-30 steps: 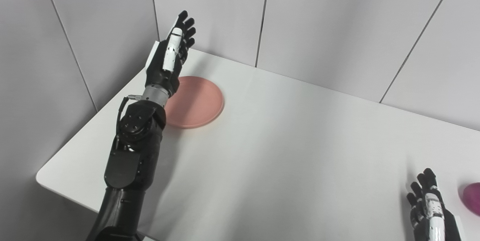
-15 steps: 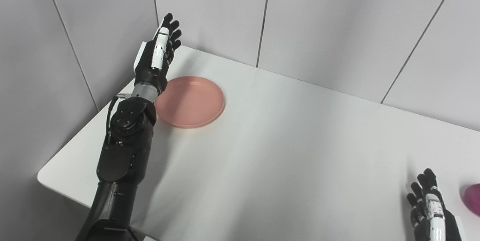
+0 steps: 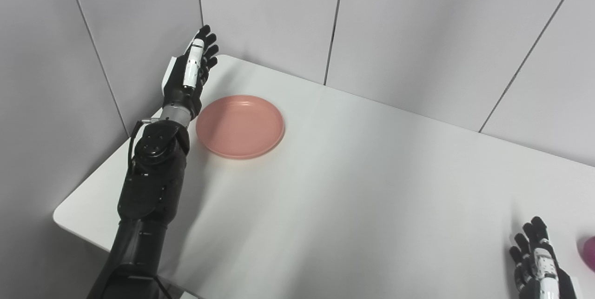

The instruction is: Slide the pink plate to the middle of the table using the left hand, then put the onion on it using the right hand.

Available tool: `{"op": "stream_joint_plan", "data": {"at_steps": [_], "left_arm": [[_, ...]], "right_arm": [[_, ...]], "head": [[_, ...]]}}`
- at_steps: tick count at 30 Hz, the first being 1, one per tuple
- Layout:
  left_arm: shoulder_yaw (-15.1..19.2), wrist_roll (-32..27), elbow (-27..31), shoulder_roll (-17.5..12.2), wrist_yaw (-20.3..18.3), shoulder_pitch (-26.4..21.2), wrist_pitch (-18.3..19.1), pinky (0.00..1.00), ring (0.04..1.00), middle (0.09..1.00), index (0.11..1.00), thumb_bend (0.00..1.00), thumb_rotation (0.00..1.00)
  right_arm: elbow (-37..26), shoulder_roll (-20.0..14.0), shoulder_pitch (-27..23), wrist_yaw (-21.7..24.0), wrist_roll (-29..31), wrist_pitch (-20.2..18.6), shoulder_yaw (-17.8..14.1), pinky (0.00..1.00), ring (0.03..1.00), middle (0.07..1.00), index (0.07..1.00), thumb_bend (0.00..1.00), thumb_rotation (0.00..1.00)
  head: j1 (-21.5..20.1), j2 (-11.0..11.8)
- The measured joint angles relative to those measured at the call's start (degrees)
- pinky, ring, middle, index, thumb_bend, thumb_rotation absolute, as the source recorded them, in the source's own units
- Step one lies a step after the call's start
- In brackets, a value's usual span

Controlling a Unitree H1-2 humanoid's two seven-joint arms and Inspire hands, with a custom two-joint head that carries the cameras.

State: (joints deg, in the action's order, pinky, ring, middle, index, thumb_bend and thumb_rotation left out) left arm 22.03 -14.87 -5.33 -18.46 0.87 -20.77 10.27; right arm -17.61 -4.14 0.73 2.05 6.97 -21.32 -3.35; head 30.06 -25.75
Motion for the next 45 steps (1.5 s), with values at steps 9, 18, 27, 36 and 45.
{"op": "stream_joint_plan", "data": {"at_steps": [9, 18, 27, 36, 45], "left_arm": [[0.92, -0.11, -2.49, -1.46, -0.11, 0.0, -1.1, 0.92, 0.934, 0.927, 0.894, 0.38, 1.0], [2.42, -0.08, -5.7, -2.76, 0.53, -0.02, -1.6, 0.89, 0.913, 0.895, 0.869, 0.35, 1.0], [3.51, -0.03, -9.41, -2.76, 0.87, -0.2, -2.81, 0.86, 0.872, 0.863, 0.838, 0.32, 1.0], [3.57, -1.9, -13.77, -2.73, 0.43, -0.82, -3.84, 0.83, 0.84, 0.831, 0.805, 0.32, 1.0], [3.48, -2.59, -18.15, -2.34, 0.37, -0.98, -5.33, 0.82, 0.831, 0.827, 0.803, 0.32, 1.0]], "right_arm": [[0.05, -0.25, 0.0, 0.0, 0.03, 0.06, -0.02, 1.0, 1.0, 1.0, 1.0, 0.0, 1.0], [0.12, -0.27, -0.02, 0.01, 0.26, 0.14, 0.01, 1.0, 1.0, 1.0, 1.0, 0.0, 1.0], [0.33, -0.58, -0.02, 0.23, 0.25, 0.4, -0.01, 1.0, 1.0, 1.0, 1.0, 0.0, 1.0], [0.37, -0.62, -0.04, 0.56, 0.5, 0.43, -0.04, 1.0, 1.0, 1.0, 1.0, 0.0, 1.0], [0.41, -0.6, -0.05, 0.49, 0.27, 0.48, -0.07, 1.0, 1.0, 1.0, 1.0, 0.0, 1.0]], "head": [[0.26, 0.09], [0.53, 0.0], [0.44, 0.0], [0.44, -0.26], [0.26, -0.26]]}}
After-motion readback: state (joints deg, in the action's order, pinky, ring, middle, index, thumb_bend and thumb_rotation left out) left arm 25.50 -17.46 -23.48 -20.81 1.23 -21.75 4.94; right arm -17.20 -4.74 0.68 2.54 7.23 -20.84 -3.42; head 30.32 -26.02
